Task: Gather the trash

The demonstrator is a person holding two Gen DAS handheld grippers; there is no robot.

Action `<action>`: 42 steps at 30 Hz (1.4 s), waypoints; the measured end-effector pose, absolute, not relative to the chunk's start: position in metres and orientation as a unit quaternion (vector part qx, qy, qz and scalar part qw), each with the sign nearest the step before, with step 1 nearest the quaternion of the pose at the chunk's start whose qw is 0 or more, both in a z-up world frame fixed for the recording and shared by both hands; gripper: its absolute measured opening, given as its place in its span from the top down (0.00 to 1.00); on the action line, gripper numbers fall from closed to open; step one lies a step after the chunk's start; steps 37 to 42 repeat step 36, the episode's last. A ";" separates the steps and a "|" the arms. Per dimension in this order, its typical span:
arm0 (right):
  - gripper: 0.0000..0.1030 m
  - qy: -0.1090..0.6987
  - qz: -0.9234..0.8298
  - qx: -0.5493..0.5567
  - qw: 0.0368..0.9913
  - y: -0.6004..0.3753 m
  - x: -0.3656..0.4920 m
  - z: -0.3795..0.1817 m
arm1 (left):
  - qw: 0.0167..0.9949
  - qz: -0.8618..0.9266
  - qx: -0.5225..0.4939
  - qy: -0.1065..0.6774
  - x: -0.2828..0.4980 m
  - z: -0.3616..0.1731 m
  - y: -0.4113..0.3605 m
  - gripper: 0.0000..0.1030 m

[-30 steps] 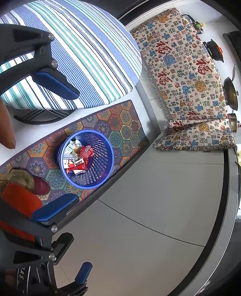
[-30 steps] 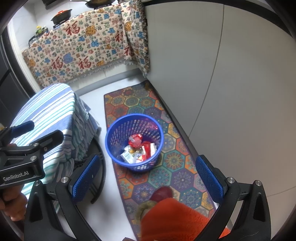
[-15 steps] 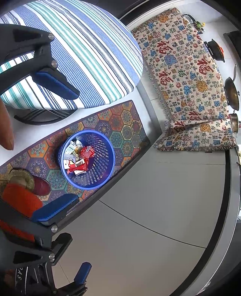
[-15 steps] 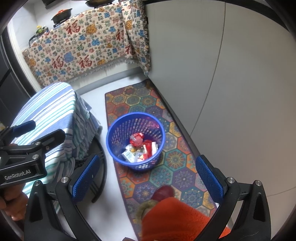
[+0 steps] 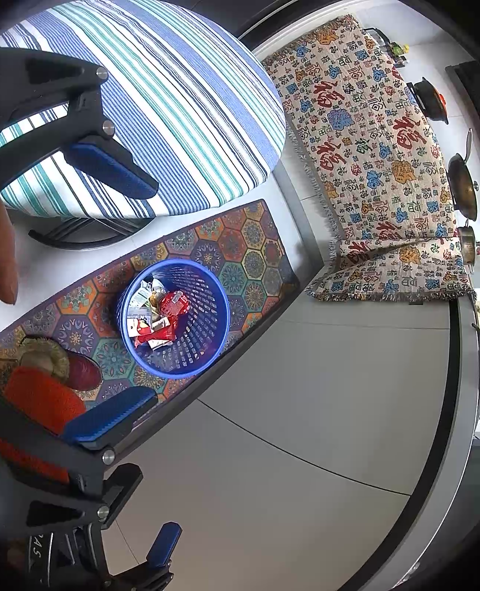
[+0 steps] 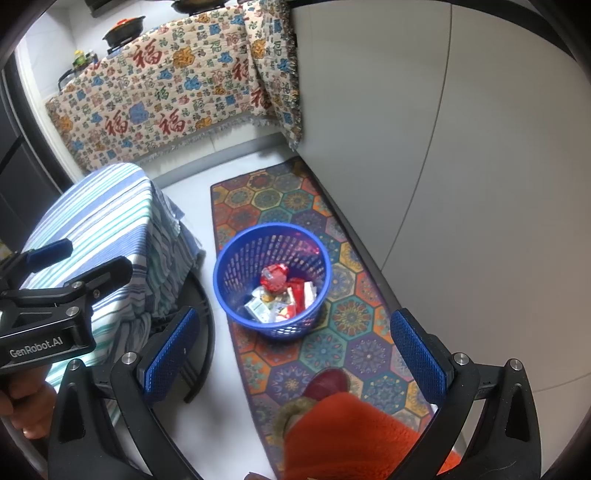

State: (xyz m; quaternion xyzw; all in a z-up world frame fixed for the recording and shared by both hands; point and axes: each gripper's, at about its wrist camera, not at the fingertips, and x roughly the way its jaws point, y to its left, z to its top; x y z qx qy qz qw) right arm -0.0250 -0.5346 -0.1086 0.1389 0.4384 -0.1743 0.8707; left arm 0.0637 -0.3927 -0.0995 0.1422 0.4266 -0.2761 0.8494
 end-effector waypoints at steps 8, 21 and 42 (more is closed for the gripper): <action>0.00 0.440 -0.171 0.139 0.871 -0.535 -0.025 -0.110 | 0.849 -0.276 0.143 0.428 0.062 -0.102 -0.394 0.00; 0.00 0.442 -0.172 0.142 0.869 -0.542 -0.025 -0.111 | 0.848 -0.275 0.143 0.430 0.062 -0.104 -0.397 0.00; 0.00 0.443 -0.176 0.144 0.867 -0.546 -0.026 -0.110 | 0.852 -0.282 0.148 0.416 0.057 -0.098 -0.397 0.01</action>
